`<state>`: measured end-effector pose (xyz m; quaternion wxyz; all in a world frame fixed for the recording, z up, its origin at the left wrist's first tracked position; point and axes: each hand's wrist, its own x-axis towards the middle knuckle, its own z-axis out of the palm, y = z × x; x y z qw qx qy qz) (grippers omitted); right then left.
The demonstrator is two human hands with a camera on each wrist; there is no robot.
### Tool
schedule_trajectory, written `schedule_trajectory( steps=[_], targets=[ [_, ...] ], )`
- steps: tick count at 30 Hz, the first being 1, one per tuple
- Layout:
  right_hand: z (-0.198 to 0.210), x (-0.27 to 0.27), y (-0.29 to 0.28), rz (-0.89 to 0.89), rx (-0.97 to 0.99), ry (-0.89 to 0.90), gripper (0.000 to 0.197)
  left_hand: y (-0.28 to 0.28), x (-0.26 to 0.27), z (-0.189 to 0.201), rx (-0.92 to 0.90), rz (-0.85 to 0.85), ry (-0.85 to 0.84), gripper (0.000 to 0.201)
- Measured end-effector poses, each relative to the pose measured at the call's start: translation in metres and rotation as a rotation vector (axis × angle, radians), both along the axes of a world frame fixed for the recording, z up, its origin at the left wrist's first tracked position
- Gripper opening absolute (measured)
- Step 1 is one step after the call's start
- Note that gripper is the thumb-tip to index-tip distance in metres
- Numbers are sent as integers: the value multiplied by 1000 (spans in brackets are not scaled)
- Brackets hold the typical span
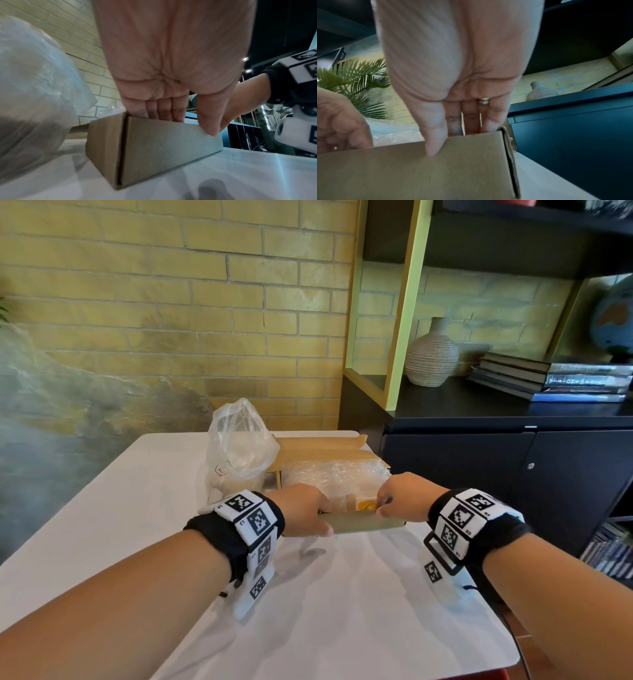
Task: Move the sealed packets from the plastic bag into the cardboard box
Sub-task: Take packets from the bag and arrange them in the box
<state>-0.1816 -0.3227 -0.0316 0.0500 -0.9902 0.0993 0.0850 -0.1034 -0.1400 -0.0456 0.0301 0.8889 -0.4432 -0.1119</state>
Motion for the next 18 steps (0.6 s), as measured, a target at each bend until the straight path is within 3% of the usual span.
schedule_trajectory(
  steps=[5, 10, 15, 18],
  targets=[
    [-1, 1, -2, 1, 19, -9, 30, 0, 2, 0, -32, -4, 10, 29],
    [-1, 2, -4, 19, 68, -39, 26, 9, 9, 13, -307, 87, 7, 25],
    [4, 4, -1, 50, 114, -81, 22, 29, 25, 32, -616, 301, -110, 22],
    [8, 8, 5, 54, 157, -151, 20, 42, 40, 41, -572, 427, -162, 30]
  ],
)
